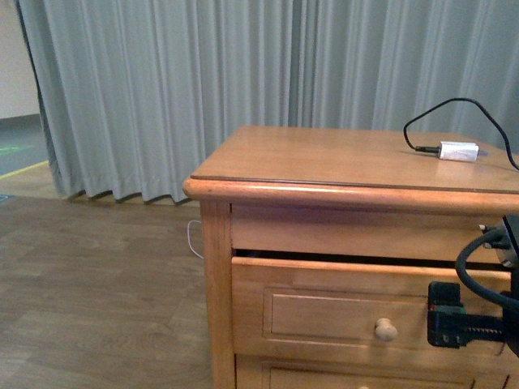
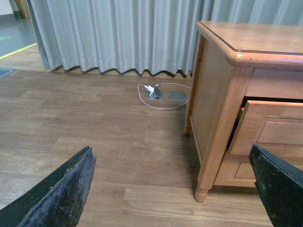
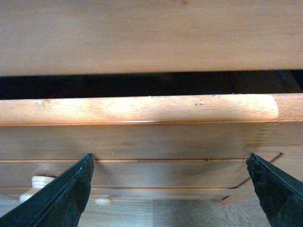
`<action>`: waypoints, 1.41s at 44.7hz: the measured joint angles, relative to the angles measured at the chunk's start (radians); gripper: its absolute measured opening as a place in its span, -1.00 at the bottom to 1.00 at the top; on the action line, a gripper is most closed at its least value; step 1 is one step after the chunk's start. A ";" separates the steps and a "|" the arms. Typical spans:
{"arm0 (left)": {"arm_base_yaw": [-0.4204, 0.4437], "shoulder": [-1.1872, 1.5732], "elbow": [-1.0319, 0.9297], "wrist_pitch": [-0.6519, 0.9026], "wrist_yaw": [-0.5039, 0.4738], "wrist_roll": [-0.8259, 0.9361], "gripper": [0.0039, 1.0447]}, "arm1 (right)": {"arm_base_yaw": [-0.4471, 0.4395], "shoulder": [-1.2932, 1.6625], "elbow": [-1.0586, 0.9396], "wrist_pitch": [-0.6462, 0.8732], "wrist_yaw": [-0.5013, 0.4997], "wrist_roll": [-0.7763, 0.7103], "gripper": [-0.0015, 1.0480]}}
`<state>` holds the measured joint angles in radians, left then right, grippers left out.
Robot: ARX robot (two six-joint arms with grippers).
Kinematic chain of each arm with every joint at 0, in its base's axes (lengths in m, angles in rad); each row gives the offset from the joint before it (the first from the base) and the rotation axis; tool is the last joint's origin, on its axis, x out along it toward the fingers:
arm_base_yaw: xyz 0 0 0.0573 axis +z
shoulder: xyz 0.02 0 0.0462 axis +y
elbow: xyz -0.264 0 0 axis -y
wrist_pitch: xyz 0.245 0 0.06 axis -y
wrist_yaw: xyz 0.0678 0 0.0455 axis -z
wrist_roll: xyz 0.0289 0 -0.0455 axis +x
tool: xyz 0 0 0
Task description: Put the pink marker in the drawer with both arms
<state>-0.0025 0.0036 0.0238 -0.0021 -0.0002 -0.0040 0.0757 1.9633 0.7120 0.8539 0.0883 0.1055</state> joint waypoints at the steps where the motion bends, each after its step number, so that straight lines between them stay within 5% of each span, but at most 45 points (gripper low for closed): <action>1: 0.000 0.000 0.000 0.000 0.000 0.000 0.89 | 0.000 0.010 0.011 0.002 0.003 0.004 0.84; 28: 0.000 0.000 0.000 0.000 0.000 0.000 0.89 | 0.002 0.090 0.098 0.019 0.022 0.023 0.84; 42: 0.000 0.000 0.000 0.000 0.000 0.000 0.89 | 0.002 -0.106 0.002 -0.103 -0.039 0.015 0.84; 63: 0.000 0.000 0.000 0.000 0.000 0.000 0.89 | 0.000 -0.895 -0.210 -0.645 -0.117 0.019 0.84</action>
<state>-0.0025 0.0036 0.0238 -0.0021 -0.0002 -0.0040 0.0761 1.0687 0.5018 0.2089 -0.0292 0.1249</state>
